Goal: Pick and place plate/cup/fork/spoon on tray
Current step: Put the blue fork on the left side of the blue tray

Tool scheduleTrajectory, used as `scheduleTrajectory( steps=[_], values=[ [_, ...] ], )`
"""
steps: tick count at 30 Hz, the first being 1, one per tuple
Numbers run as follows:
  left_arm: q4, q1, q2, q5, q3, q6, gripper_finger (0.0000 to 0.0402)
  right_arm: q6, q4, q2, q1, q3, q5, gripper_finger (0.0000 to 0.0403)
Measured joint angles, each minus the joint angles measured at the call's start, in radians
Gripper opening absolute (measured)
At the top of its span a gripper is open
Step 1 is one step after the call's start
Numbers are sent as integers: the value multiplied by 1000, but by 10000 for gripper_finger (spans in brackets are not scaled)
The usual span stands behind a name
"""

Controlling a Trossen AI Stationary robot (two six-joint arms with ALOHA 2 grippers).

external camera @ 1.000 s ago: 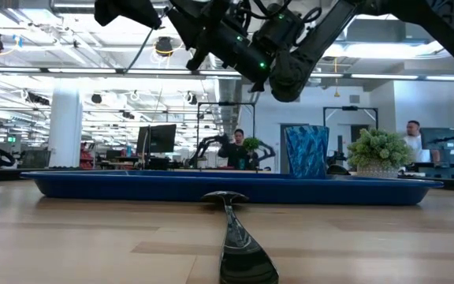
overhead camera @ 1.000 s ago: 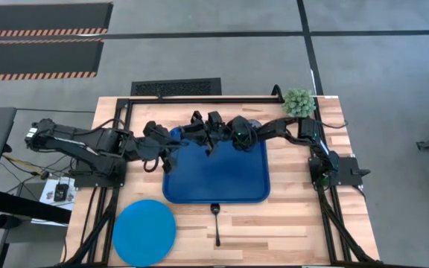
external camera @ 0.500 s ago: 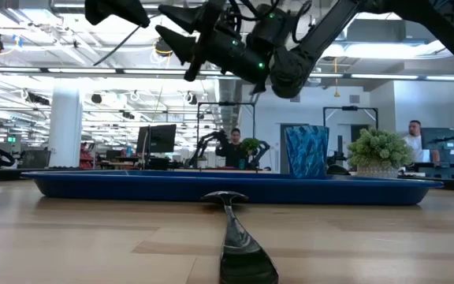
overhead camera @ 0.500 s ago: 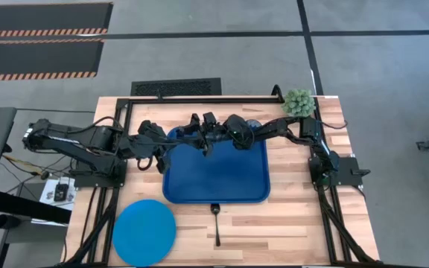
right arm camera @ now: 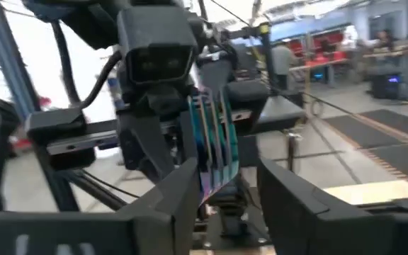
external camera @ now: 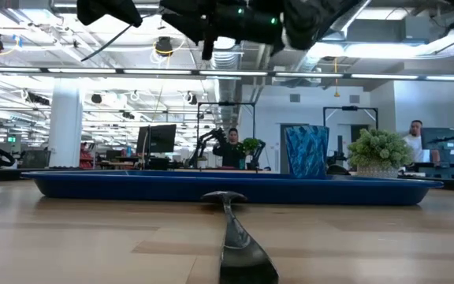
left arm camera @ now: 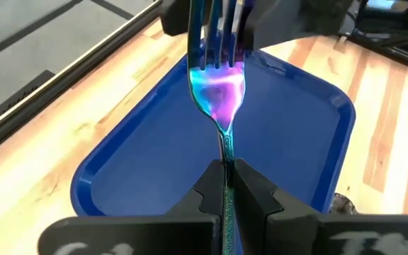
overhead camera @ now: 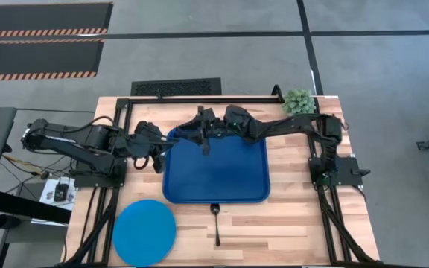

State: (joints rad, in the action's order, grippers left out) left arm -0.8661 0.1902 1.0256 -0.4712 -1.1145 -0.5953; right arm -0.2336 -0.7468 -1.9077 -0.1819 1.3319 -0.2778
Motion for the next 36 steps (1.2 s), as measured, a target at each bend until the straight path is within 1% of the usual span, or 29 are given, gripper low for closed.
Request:
scheduleTrajectory(
  steps=[4,6,9,12,14,15,17,20,21,22,24,26,28,31,33,36],
  values=[
    [-4,0,1,2,0,0,0,71,170,78,3,0,27,219],
    [-5,0,2,6,0,-6,0,109,298,130,3,0,33,234],
    [-18,-1,10,23,0,-31,0,190,548,223,7,0,111,239],
    [-25,-17,29,67,-1,-75,0,260,857,307,18,1,211,218],
    [-50,-34,51,96,0,-112,0,267,1020,343,20,-10,260,185],
    [-48,-44,65,103,0,-129,0,264,1049,356,25,-29,277,164],
    [-40,-69,98,126,0,-163,0,248,1098,392,40,-97,304,111],
    [-13,-108,158,165,0,-185,0,231,1071,444,87,-217,373,31],
    [-6,-118,179,165,0,-186,0,221,1068,467,108,-256,403,17],
    [2,-128,200,166,0,-186,0,208,1044,491,130,-295,435,13],
    [23,-150,243,179,2,-186,0,186,1002,545,178,-367,510,19],
    [76,-173,280,220,19,-186,0,177,964,597,231,-422,596,22],
    [123,-195,305,256,52,-186,0,178,945,646,284,-459,675,17],
    [190,-236,329,285,112,-215,0,180,931,706,341,-482,763,6],
    [239,-260,336,291,150,-246,0,188,924,733,360,-482,800,9],
    [264,-299,334,290,201,-298,0,209,922,767,365,-484,806,17]
  ],
)
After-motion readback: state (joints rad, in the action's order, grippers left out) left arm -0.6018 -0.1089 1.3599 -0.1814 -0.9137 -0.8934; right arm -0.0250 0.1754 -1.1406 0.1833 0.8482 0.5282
